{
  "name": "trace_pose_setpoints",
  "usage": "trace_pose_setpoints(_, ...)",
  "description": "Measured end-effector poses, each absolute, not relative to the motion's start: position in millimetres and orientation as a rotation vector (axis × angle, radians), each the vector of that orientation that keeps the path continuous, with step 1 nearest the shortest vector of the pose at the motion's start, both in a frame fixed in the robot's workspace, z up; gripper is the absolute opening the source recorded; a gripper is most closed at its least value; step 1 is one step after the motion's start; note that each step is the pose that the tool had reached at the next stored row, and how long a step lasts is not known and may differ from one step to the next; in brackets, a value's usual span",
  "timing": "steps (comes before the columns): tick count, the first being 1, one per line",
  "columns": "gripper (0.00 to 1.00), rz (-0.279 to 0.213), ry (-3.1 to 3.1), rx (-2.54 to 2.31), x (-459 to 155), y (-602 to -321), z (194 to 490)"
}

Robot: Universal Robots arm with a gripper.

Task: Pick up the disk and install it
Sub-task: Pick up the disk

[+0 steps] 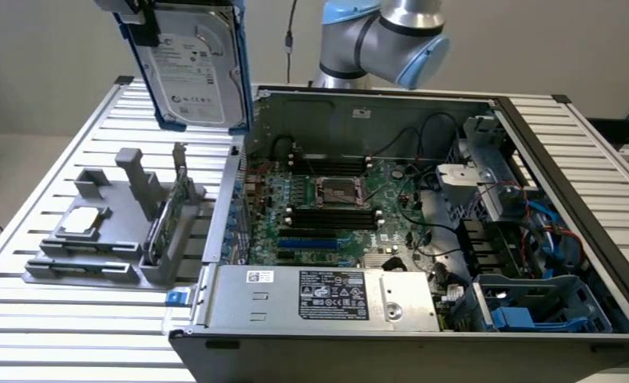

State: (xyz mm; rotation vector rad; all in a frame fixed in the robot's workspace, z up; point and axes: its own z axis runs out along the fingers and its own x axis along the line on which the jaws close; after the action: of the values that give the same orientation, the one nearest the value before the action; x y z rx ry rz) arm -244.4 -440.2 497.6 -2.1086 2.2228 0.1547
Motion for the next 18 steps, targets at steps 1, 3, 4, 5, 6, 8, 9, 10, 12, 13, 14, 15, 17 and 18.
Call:
trace_pose_setpoints(1, 0.33, 0.155, 2.223, -2.109, -241.5, -443.2, 497.6)
trace_pose_setpoints(3, 0.33, 0.155, 2.223, -2.109, -235.5, -449.2, 497.6)
trace_pose_setpoints(4, 0.33, 0.155, 2.223, -2.109, -232.6, -452.0, 497.6)
trace_pose_setpoints(5, 0.33, 0.155, 2.223, -2.109, -229.6, -454.9, 497.6)
trace_pose_setpoints(6, 0.33, 0.155, 2.223, -2.109, -226.6, -457.6, 497.7)
trace_pose_setpoints(8, 0.33, 0.155, 2.223, -2.109, -220.1, -463.3, 497.6)
trace_pose_setpoints(9, 0.33, 0.155, 2.223, -2.109, -216.6, -465.7, 497.6)
trace_pose_setpoints(10, 0.33, 0.155, 2.223, -2.109, -213.2, -467.7, 497.6)
trace_pose_setpoints(12, 0.33, 0.155, 2.223, -2.109, -206.1, -470.9, 497.6)
trace_pose_setpoints(13, 0.33, 0.155, 2.222, -2.109, -202.4, -472.4, 497.6)
trace_pose_setpoints(14, 0.33, 0.155, 2.222, -2.109, -198.9, -473.6, 497.7)
trace_pose_setpoints(15, 0.33, 0.155, 2.222, -2.110, -194.1, -475.2, 497.6)
trace_pose_setpoints(17, 0.33, 0.155, 2.221, -2.111, -185.4, -478.1, 497.6)
trace_pose_setpoints(18, 0.33, 0.155, 2.221, -2.111, -181.9, -479.3, 497.6)
